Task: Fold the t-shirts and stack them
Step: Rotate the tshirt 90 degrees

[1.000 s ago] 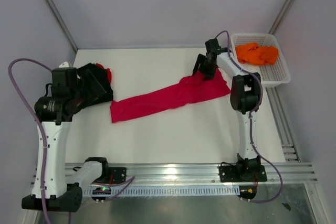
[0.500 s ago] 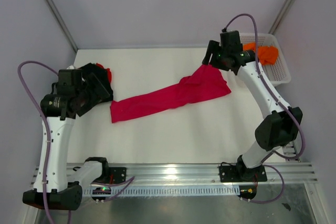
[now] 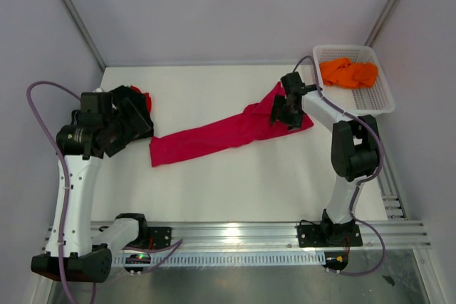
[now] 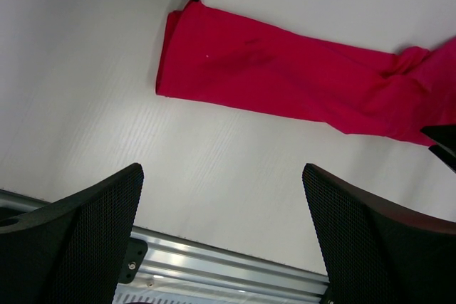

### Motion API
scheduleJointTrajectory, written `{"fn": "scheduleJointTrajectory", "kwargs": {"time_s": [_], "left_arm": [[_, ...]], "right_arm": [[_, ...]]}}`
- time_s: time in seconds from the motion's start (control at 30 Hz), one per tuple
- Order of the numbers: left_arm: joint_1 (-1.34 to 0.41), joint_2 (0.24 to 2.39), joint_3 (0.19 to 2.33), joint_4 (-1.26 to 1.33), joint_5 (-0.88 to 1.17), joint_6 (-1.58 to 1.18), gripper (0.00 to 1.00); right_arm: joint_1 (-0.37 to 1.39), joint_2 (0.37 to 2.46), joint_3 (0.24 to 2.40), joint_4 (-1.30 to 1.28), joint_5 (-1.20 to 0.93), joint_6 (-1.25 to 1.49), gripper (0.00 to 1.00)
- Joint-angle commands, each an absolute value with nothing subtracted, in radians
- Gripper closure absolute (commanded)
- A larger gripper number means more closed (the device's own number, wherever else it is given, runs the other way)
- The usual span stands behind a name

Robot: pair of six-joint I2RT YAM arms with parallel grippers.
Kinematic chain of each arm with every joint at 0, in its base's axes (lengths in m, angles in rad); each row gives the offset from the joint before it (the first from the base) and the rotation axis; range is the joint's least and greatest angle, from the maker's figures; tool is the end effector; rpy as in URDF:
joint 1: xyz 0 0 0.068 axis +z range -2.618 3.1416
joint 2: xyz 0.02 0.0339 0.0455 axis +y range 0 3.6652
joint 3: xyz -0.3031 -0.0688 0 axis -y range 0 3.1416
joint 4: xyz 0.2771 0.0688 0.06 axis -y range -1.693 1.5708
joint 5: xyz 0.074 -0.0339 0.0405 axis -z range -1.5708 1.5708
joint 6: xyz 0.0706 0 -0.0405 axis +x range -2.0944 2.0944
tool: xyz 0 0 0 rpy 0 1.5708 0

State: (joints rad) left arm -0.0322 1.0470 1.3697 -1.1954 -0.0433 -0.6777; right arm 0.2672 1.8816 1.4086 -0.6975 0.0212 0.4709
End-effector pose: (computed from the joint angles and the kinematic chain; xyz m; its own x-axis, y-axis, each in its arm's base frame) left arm 0.2051 -0.0035 0.4100 -0.5992 -0.6074 -0.5215 -0.4767 0.7940 -0.3772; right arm 0.4277 0.1155 0.1961 -0.9077 0.2218 -0.3561 0.1749 0.9716 0.1594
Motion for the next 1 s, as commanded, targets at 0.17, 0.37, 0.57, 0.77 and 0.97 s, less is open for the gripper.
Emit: {"fn": "scheduleJointTrajectory", "kwargs": {"time_s": [0.17,0.37,0.57,0.77,0.97], "left_arm": [[-0.028,1.031,1.446,-1.235,-0.112,-0.678,0.04],[-0.028,1.04,1.494,-1.269,-0.15,-0.669,0.04],[-0.028,1.042,1.517,-1.275,-0.169,-0.675,0.03],[-0.029,1.043,1.511,-1.27,-0.175,-0.689,0.04],[-0.028,1.051,1.519,-1.27,-0.175,-0.692,0.03]], "right_arm": [[0.267,1.982,1.537,-0.675,-0.054,0.491,0.29],[0.267,2.083,1.654,-0.716,-0.064,0.486,0.29],[0.265,2.183,1.779,-0.791,-0.086,0.492,0.29],[0.265,2.256,1.881,-0.868,-0.08,0.486,0.29],[0.265,2.328,1.973,-0.894,-0.123,0.508,0.29]]}}
